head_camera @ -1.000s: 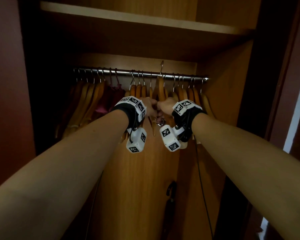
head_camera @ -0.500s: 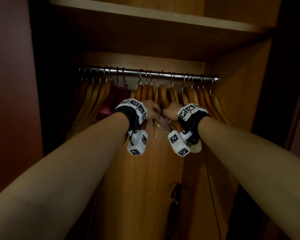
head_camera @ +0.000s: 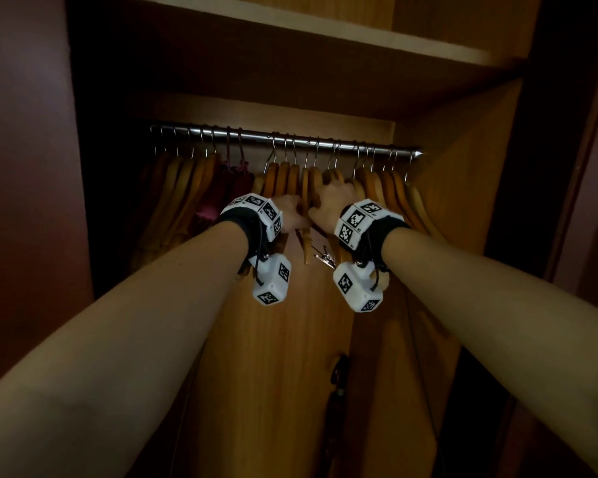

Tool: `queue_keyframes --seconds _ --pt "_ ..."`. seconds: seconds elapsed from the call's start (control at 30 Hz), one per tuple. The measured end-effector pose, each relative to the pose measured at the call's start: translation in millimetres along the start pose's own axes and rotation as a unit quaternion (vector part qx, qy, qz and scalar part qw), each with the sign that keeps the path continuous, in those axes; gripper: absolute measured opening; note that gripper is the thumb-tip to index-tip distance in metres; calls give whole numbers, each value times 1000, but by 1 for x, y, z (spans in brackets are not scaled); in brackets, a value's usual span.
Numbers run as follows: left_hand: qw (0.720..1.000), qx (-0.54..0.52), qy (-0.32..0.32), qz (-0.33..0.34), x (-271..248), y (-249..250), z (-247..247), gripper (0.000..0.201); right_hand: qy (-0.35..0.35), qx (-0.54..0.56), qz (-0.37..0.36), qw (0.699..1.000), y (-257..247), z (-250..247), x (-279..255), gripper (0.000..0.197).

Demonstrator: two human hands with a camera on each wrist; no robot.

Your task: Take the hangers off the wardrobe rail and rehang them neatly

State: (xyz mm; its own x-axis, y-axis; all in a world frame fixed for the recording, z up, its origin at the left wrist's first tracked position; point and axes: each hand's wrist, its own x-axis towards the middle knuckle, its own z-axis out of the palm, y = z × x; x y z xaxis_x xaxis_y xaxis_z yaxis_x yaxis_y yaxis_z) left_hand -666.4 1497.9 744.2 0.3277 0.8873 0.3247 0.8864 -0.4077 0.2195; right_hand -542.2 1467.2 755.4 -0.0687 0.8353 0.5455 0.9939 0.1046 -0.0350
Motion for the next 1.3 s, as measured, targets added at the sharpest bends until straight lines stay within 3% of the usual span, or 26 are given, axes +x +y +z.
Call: queue_keyframes --seconds 0.07,0.13,0.4,0.57,0.7,0.8,0.9,1.0,1.3 --pt "1000 14 19 5 -3 0 0 46 -9 33 -3 999 -8 1 -4 29" --pt "1000 13 11 5 -4 -2 -2 43 -44 64 16 997 -13 6 -4 26" --pt "999 -24 20 14 -6 -15 -1 42 -125 103 83 983 -29 28 -5 58" --pt "998 44 41 23 3 -24 3 45 -77 131 93 984 -35 30 0 51" --pt "985 100 137 37 2 -24 6 55 -58 137 85 985 -36 22 7 51" --pt "978 116 170 21 5 -22 13 66 -51 140 92 984 -33 18 7 34" --pt "985 75 158 -9 -2 -20 11 56 -61 152 113 980 -30 22 5 25" --pt "999 1 46 27 3 -24 7 47 -73 163 141 974 -28 22 1 17" --pt "995 -70 77 4 -4 -26 17 33 -68 184 143 970 -15 -3 -28 19"
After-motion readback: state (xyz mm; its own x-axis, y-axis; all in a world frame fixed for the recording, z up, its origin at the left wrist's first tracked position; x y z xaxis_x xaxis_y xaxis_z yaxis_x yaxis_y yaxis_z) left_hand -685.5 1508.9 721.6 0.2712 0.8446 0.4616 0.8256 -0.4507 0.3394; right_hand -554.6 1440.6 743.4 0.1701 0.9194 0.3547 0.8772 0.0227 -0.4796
